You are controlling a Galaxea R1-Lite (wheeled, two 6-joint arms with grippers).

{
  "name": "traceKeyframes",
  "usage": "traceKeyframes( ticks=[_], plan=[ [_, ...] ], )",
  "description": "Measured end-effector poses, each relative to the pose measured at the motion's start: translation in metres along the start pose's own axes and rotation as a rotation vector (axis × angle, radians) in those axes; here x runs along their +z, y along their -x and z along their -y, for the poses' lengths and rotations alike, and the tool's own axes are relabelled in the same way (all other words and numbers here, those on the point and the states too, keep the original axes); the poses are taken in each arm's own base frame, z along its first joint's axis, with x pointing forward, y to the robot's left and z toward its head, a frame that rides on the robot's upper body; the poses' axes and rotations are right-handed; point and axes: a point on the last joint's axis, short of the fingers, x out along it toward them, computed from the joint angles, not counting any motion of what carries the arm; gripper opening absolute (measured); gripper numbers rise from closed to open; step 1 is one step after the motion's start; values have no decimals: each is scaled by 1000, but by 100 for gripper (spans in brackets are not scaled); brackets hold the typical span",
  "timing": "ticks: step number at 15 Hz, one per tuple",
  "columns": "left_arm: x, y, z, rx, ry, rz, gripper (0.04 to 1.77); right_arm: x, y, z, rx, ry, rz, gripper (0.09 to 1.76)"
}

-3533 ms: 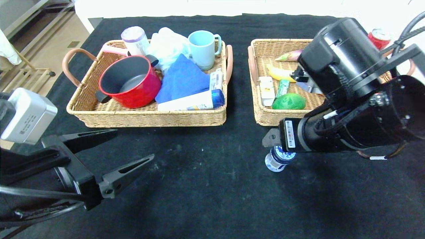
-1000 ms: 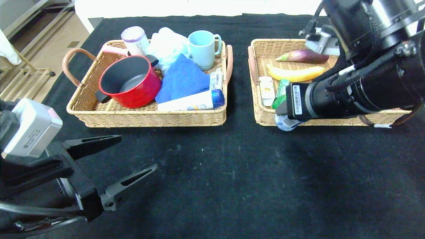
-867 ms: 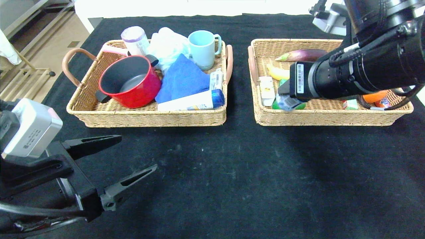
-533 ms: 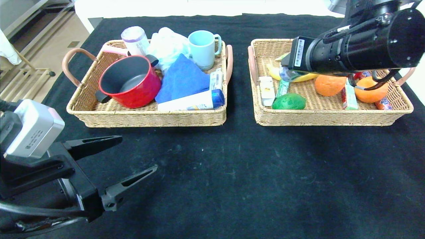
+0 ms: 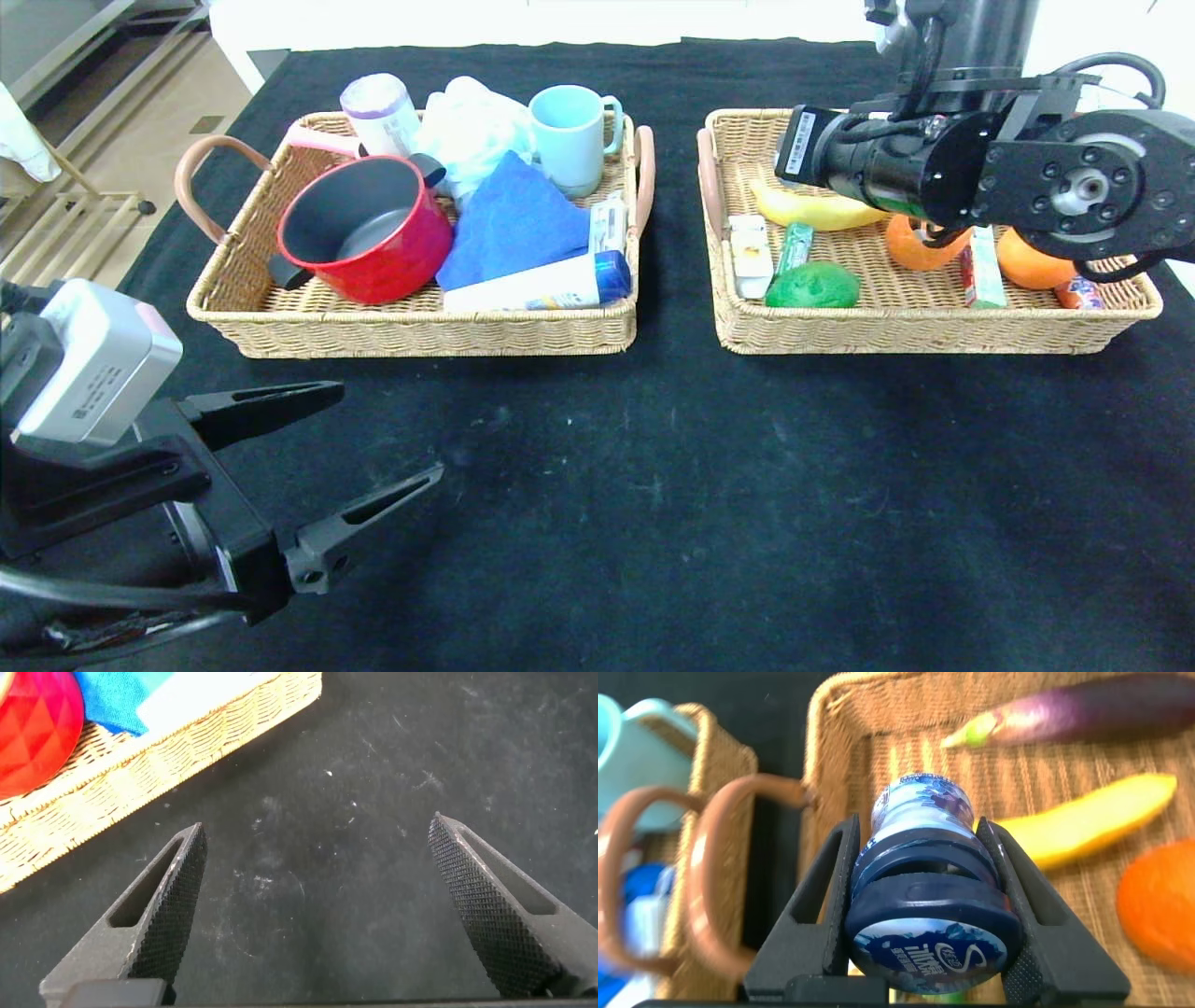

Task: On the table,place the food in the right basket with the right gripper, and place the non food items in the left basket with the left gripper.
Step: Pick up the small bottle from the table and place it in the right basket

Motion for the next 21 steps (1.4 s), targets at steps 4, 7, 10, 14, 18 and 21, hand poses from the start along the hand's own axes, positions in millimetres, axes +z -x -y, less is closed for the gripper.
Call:
traceKeyframes(
  ticks=[4, 7, 10, 14, 18, 21],
  plan=[
    [0, -1, 0, 1, 0, 1, 172, -14, -20, 6, -23, 29, 13, 91],
    [0, -1, 0, 1, 0, 1, 172, -20, -24, 7, -28, 41, 1, 113],
    [-1, -2, 0, 1, 0, 0, 172, -22, -25, 8, -31, 46, -5, 132],
    [-2, -2, 0, 1, 1, -4, 172, -24, -18, 8, -29, 61, -25, 147],
    [-2, -2, 0, 0, -5, -8, 172, -22, 7, 7, -9, 98, -56, 157],
    [-3, -2, 0, -1, -5, -11, 172, -20, 33, 6, 17, 121, -79, 161]
  ],
)
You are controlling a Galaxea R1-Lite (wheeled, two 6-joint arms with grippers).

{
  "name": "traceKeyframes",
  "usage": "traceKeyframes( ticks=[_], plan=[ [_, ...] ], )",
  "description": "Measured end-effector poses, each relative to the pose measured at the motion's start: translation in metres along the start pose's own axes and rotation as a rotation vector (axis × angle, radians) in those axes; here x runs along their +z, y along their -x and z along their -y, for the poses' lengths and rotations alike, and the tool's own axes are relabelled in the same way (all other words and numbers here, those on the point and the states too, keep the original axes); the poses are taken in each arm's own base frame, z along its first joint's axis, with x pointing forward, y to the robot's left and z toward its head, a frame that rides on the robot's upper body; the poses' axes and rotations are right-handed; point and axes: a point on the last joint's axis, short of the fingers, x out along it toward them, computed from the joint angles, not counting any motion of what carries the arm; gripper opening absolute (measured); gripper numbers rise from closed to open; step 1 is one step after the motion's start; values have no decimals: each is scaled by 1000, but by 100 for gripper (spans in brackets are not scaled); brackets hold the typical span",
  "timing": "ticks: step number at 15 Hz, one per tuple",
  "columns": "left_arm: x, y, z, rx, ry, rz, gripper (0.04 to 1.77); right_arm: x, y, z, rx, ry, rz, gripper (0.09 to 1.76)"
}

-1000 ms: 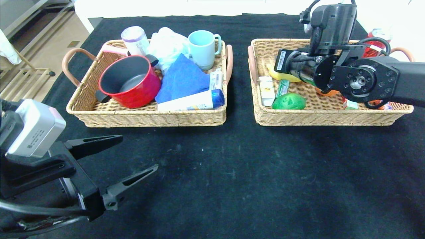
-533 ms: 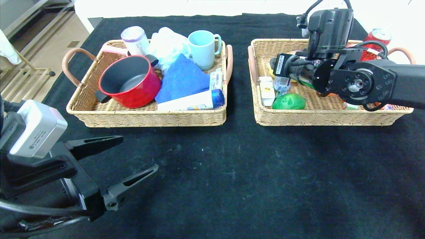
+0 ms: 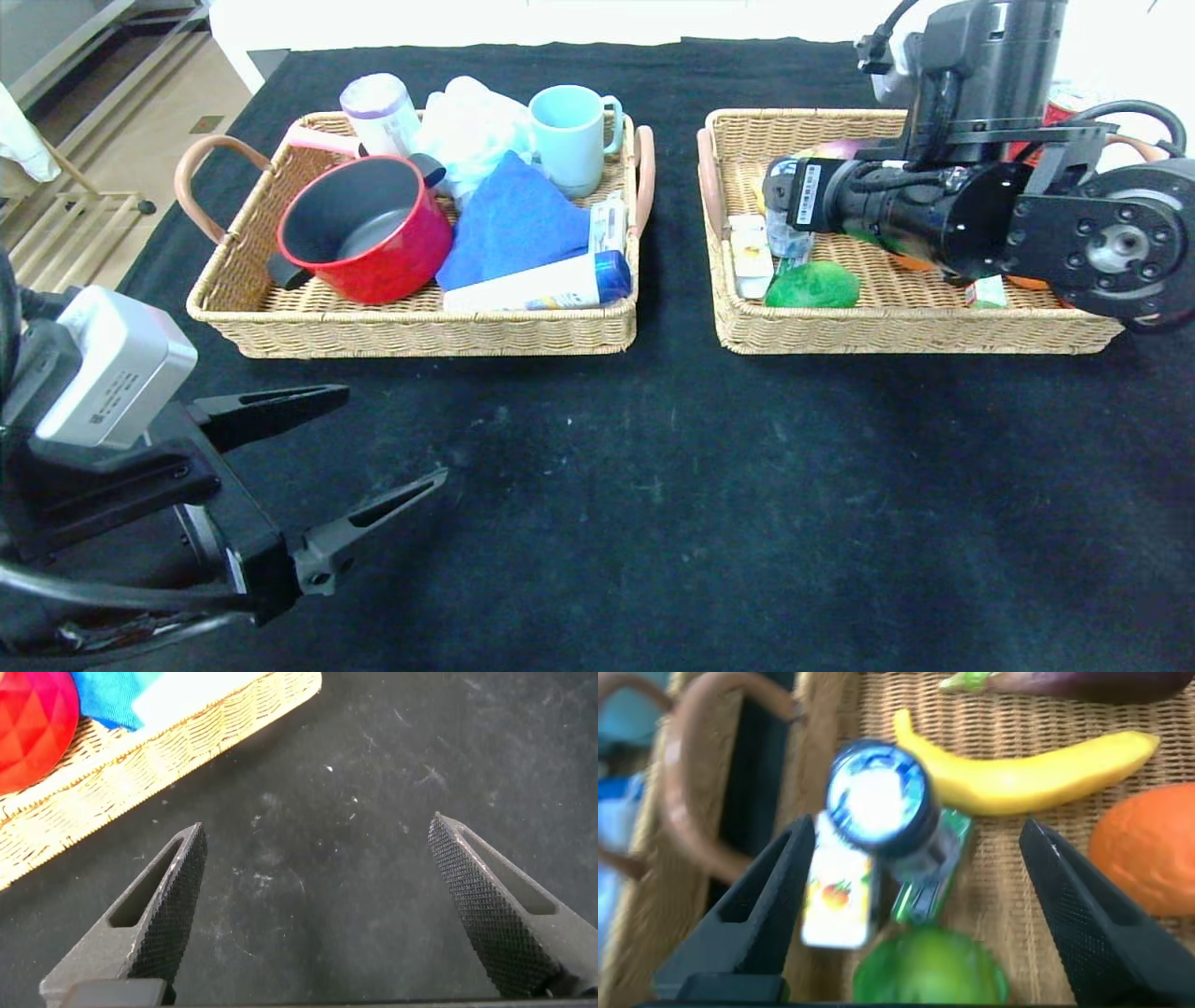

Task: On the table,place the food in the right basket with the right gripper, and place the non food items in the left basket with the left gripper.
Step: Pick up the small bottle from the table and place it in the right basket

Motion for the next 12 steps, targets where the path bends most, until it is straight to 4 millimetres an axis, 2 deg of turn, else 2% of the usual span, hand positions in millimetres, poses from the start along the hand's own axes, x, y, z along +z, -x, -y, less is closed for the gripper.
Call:
traceKeyframes(
  ticks=[6, 12],
  plan=[
    [-1, -2, 0, -1, -1, -6, 172, -12, 50, -2, 63, 43, -63, 166],
    [-2, -3, 0, -2, -9, -16, 172, -27, 80, 2, 106, 112, -112, 169]
  ],
)
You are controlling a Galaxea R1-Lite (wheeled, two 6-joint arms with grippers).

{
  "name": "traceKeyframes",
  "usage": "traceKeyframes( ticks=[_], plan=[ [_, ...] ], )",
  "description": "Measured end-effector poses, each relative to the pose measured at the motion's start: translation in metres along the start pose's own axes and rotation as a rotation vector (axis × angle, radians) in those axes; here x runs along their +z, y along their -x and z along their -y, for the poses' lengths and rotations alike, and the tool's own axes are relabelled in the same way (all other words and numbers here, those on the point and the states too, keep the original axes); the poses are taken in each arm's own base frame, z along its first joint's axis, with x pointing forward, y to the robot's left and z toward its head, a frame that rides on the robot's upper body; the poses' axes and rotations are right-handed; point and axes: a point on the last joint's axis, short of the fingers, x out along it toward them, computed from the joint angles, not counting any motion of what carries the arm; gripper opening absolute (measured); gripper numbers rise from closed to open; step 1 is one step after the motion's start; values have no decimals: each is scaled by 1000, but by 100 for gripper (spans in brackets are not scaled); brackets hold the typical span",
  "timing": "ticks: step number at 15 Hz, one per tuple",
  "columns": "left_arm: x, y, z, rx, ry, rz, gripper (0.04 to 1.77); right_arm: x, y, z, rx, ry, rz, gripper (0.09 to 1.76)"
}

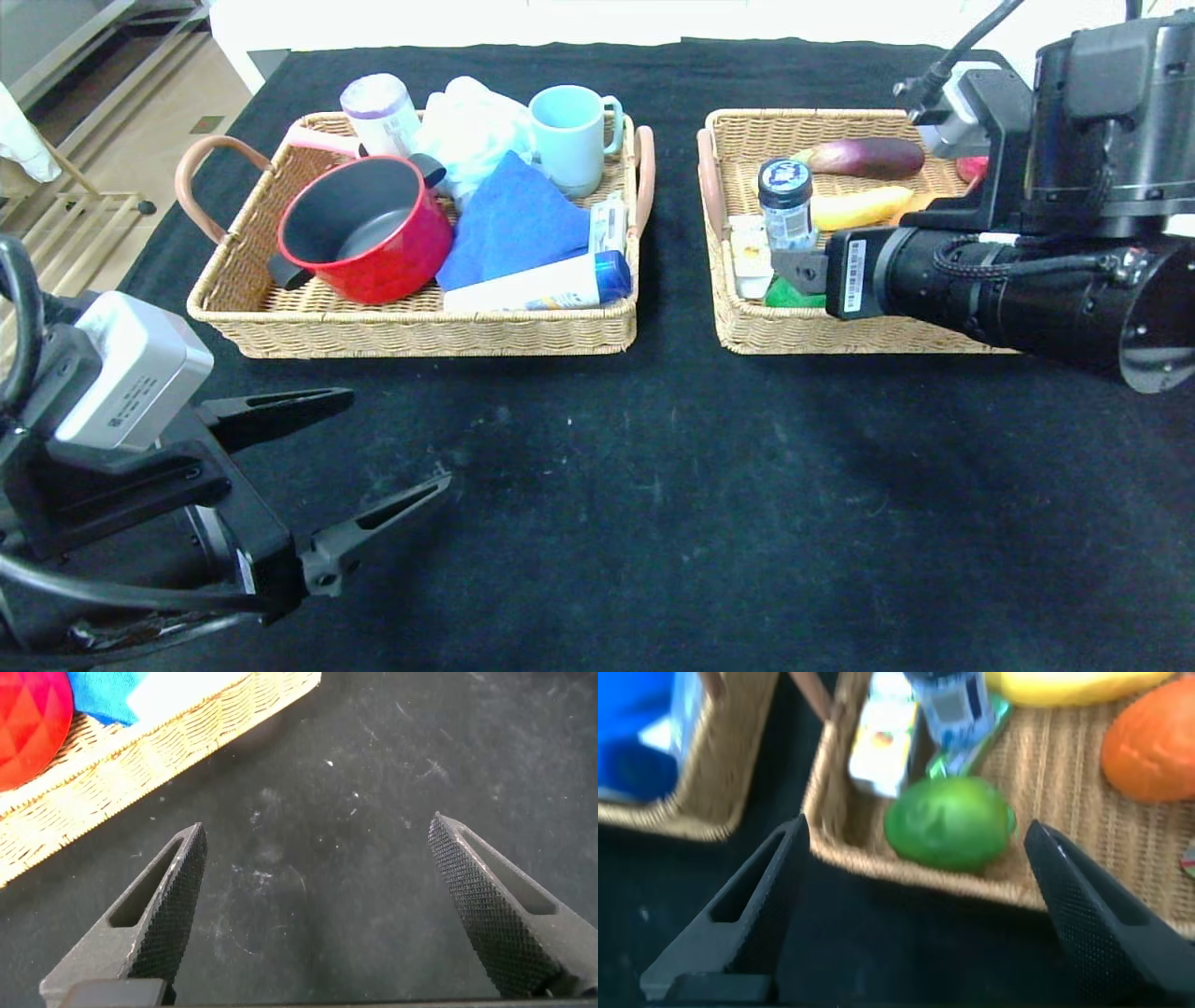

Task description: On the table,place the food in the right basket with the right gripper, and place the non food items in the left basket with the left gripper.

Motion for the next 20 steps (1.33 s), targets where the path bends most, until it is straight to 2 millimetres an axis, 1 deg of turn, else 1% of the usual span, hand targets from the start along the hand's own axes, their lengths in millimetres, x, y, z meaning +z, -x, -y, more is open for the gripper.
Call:
traceKeyframes(
  ticks=[5, 7, 10, 13, 16, 18, 20],
  plan=[
    [3, -3, -2, 23, 0, 8, 172, -15, 25, 7, 55, 32, -36, 170],
    [5, -1, -3, 72, 0, 8, 172, -20, 37, 12, 65, 36, -43, 170],
    [10, 3, -5, 132, 1, 23, 172, -29, 63, 24, 140, 77, -55, 170],
    [16, 13, -5, 163, -2, 45, 172, -41, 91, 42, 170, 116, -89, 170],
    [13, 32, -4, 226, -1, -8, 172, -48, 125, 62, 210, 121, -100, 170],
    [9, 54, -1, 250, -3, -57, 172, -52, 150, 74, 217, 126, -105, 170],
    [7, 79, 3, 266, -5, -84, 172, -59, 177, 86, 224, 149, -128, 170]
  ],
)
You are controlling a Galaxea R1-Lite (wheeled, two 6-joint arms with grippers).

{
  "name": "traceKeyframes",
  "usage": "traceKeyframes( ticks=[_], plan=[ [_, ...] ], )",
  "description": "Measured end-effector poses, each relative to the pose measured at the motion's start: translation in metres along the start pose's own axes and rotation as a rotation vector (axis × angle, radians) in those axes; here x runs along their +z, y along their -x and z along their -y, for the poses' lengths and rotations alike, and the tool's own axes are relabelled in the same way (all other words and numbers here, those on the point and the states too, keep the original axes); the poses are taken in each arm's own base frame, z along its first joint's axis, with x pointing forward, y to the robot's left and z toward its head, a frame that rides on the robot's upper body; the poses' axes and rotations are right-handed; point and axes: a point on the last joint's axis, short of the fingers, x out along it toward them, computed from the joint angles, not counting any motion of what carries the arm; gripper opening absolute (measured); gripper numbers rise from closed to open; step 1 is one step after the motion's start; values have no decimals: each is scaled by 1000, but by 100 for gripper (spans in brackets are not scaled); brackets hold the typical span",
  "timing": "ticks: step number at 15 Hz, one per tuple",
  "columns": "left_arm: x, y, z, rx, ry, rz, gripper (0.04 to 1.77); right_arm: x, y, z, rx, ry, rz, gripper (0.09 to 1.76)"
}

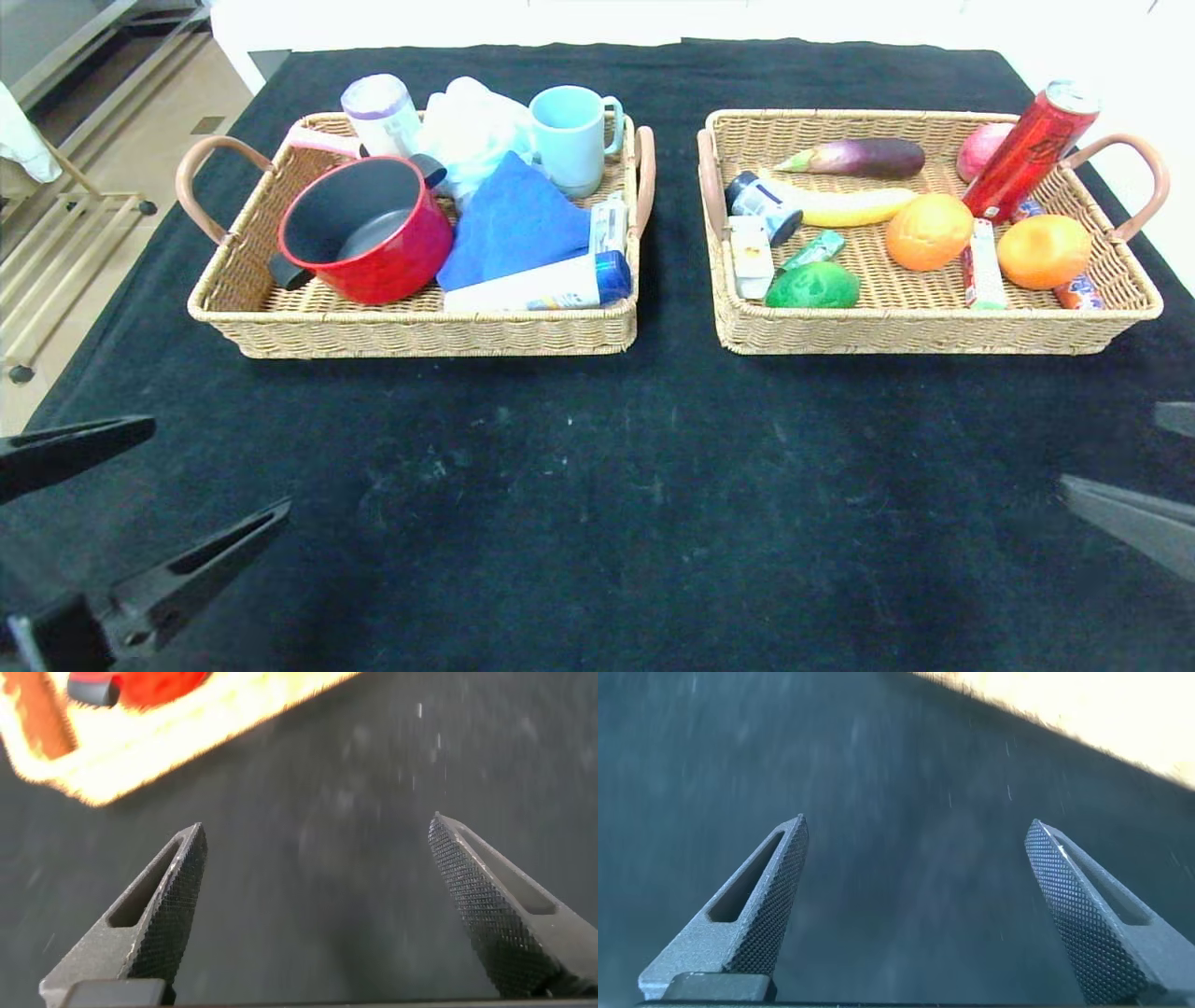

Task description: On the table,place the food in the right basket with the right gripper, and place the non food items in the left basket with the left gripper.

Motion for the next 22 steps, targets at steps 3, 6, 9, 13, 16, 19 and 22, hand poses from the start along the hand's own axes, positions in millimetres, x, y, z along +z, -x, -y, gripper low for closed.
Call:
traceKeyframes(
  ticks=[3, 6, 9, 13, 16, 19, 22],
  plan=[
    [-6, 33, -6, 60, 9, 13, 172, -15, 34, 4, 5, 28, -4, 170],
    [-11, 55, -9, 129, 12, 44, 172, -27, 62, 8, -17, 51, -4, 170],
    [-19, 76, -6, 144, 21, 36, 172, -37, 88, 10, -28, 46, -1, 170],
    [-21, 107, 0, 150, 34, 42, 172, -44, 133, 9, -50, 21, -9, 171],
    [-16, 138, 7, 161, 40, 66, 172, -53, 162, 4, -103, 1, 33, 171],
    [-14, 162, 18, 154, 38, 114, 172, -68, 182, -7, -172, -21, 49, 171],
    [-14, 175, 31, 176, 33, 153, 172, -79, 190, -22, -215, -52, 56, 171]
  ],
)
